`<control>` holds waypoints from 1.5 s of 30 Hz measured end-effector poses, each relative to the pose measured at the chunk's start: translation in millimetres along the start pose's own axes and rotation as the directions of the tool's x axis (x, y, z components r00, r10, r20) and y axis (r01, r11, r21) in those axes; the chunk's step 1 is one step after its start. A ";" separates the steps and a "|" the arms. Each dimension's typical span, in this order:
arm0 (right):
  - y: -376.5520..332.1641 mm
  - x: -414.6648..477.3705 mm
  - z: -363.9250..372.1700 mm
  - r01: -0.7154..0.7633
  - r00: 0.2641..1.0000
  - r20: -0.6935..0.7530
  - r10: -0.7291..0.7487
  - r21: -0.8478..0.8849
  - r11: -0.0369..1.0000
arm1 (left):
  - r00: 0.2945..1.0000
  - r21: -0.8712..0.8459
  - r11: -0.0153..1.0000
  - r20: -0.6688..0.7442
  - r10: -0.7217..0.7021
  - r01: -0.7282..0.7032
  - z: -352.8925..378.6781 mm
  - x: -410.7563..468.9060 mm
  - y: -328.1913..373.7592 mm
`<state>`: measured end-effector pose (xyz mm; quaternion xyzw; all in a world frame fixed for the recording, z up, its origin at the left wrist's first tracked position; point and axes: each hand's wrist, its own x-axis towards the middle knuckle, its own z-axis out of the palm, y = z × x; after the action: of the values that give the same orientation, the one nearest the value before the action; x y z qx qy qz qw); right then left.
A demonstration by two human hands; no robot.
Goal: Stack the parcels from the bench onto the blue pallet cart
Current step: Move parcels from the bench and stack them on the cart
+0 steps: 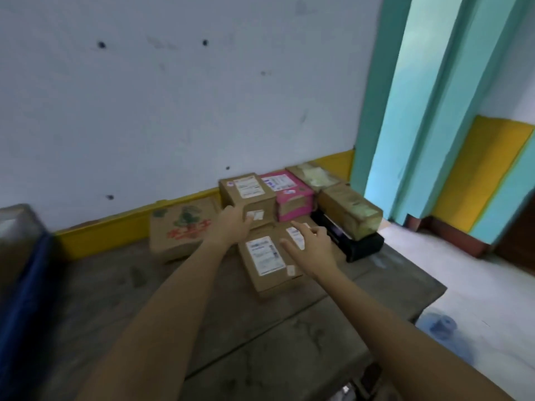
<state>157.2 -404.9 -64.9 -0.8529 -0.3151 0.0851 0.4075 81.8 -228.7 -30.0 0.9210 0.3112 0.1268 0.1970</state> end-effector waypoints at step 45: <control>107.5 99.2 -77.4 -0.232 0.927 -0.238 0.291 0.247 0.941 | 0.977 -0.690 0.721 0.192 0.089 0.070 131.6 143.8 103.4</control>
<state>316.7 -444.8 -83.8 -0.8420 -0.1283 0.0549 0.5210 294.1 -251.9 -85.5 0.7901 0.2139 0.1362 0.5580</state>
